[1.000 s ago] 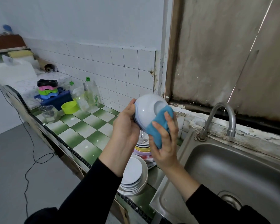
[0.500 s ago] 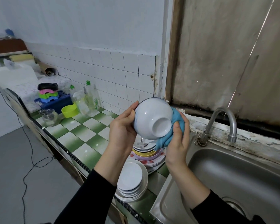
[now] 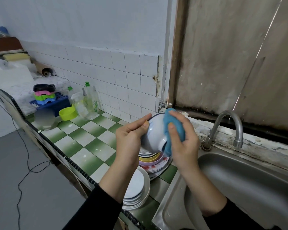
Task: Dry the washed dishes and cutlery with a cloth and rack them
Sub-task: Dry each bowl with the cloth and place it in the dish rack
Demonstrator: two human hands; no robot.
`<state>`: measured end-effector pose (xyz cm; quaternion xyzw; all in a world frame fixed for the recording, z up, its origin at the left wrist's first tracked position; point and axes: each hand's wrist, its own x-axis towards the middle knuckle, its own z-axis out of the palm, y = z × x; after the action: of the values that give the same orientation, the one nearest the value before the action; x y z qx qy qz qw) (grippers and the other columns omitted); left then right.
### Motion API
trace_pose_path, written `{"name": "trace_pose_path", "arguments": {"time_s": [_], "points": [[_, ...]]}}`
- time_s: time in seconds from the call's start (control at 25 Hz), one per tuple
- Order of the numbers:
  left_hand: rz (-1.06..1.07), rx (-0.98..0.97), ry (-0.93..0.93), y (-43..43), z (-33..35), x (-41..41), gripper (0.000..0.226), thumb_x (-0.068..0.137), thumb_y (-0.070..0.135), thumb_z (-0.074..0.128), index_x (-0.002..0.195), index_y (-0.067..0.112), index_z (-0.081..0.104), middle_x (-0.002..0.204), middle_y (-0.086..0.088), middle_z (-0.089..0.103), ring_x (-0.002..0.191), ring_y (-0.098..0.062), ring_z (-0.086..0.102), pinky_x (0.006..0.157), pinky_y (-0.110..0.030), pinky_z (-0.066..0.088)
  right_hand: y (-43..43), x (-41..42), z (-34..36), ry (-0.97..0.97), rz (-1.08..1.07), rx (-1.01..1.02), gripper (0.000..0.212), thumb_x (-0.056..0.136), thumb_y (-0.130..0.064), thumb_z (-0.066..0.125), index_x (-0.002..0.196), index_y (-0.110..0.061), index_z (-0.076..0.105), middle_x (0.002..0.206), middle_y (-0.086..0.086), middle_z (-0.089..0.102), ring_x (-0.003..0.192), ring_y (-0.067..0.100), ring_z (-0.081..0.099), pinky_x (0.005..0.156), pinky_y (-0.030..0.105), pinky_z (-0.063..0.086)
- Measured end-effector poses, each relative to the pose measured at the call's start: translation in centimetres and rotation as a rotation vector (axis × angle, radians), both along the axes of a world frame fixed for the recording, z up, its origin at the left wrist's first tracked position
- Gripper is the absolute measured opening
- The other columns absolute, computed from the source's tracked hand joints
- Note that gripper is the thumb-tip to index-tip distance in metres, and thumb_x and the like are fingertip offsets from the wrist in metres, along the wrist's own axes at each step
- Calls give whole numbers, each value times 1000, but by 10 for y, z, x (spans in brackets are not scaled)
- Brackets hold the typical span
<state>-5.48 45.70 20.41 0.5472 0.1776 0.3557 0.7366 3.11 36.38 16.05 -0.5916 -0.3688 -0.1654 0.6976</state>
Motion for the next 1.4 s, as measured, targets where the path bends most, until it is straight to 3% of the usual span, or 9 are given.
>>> {"name": "trace_pose_path", "arguments": {"time_s": [0.08,0.24,0.4,0.64,0.76,1.0,1.16,1.32,1.4], "points": [[29,6,-5,1,0,3,28,88,-6,57,91,17,74,87,4,76,84,-8,67,79,-19,54,2,6,1,223,35,50,26,87,-41,51,111,-37,61,112,-21,64,111,6,59,100,44,48],[38,136,-39,-3,8,3,31,88,-7,58,89,20,73,80,10,74,75,0,66,72,-15,52,2,-1,1,-197,-67,-8,28,93,-22,53,119,-19,60,127,6,59,124,19,53,106,33,41],[53,138,-37,-2,9,5,30,89,-5,58,92,22,72,78,12,74,74,3,66,70,-13,52,9,10,14,88,23,30,26,88,-34,52,112,-28,62,119,-8,64,115,8,57,99,24,43],[114,-253,18,0,14,16,20,91,0,57,96,14,72,70,7,73,63,-6,65,62,-19,56,21,-2,-19,-559,-212,-164,28,93,-16,54,120,-12,61,134,14,51,121,42,49,110,45,35],[151,-356,-31,4,17,18,18,93,3,56,95,12,70,73,7,73,72,-12,65,75,-28,56,27,1,-42,-640,-286,-183,30,93,-15,55,123,-14,54,137,14,43,126,50,43,114,52,29],[51,-424,-112,12,11,16,18,96,7,49,101,14,64,122,-4,64,101,-20,60,96,-42,47,35,-16,-45,-227,-162,93,40,102,-28,43,138,-12,37,155,4,24,145,33,23,117,38,24],[15,-392,-209,24,6,6,19,96,7,47,102,12,64,111,0,66,96,-16,62,92,-35,50,32,-24,-27,-77,-1,143,51,102,-32,43,144,-6,31,153,14,30,146,23,26,117,30,25],[5,-169,-169,32,6,-13,25,92,4,47,96,15,69,84,6,74,73,-9,67,66,-21,54,26,-20,-1,263,209,252,43,91,-33,50,132,-22,51,140,2,52,132,19,47,109,34,40],[-33,-69,-175,35,8,-21,28,83,9,52,85,18,78,85,6,75,72,-7,67,64,-19,54,23,-12,7,323,227,234,37,86,-39,54,121,-29,60,129,3,61,122,19,55,104,37,45]]}}
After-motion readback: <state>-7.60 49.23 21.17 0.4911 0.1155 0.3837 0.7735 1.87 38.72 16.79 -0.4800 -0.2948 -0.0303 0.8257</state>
